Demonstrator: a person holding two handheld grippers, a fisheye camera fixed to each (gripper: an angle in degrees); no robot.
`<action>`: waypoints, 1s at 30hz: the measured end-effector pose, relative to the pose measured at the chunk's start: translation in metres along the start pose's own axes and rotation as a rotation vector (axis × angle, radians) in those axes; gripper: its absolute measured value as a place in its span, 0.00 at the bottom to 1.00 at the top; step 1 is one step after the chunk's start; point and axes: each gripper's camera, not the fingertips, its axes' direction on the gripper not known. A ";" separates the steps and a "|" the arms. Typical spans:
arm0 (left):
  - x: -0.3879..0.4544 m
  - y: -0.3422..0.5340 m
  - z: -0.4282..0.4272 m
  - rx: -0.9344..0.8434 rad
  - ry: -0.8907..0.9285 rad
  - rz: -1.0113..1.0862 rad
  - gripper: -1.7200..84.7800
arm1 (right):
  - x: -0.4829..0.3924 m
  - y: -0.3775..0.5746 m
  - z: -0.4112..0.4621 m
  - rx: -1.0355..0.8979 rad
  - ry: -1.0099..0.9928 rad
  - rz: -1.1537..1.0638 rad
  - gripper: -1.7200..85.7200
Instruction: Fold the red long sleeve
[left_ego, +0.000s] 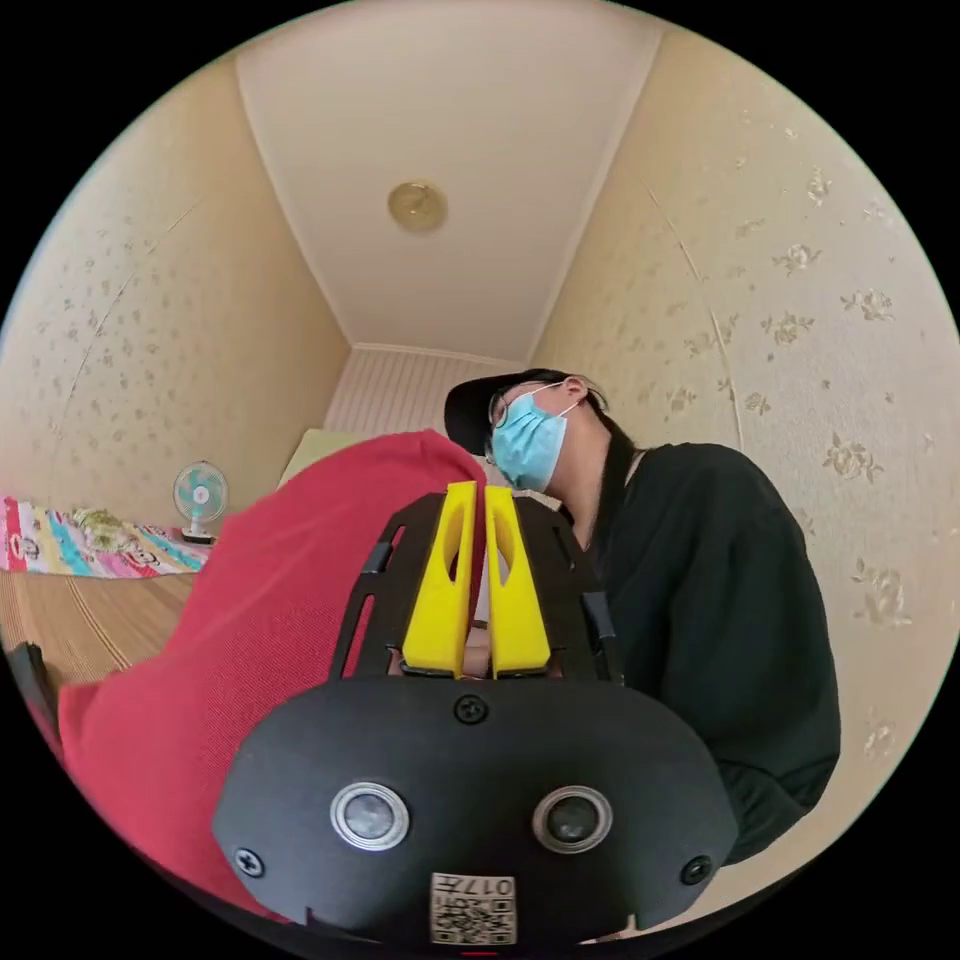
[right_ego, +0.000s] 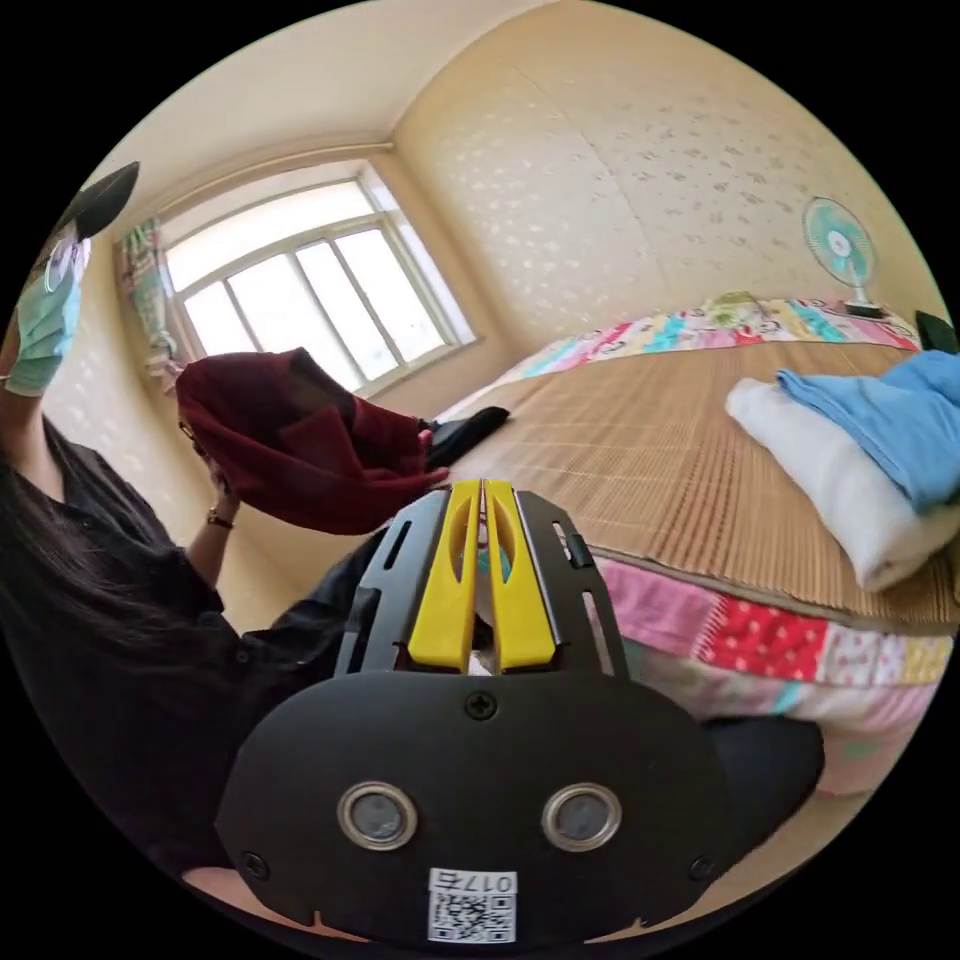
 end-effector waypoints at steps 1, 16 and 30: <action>0.011 -0.007 0.005 0.008 0.048 0.029 0.01 | -0.009 -0.010 0.020 -0.024 -0.070 -0.025 0.10; 0.063 0.003 0.009 0.410 0.450 0.037 0.01 | -0.129 0.041 0.082 -0.236 -0.650 -0.254 0.19; 0.070 -0.018 0.072 0.475 0.602 0.068 0.01 | -0.173 0.006 0.013 0.002 -0.184 -0.150 0.07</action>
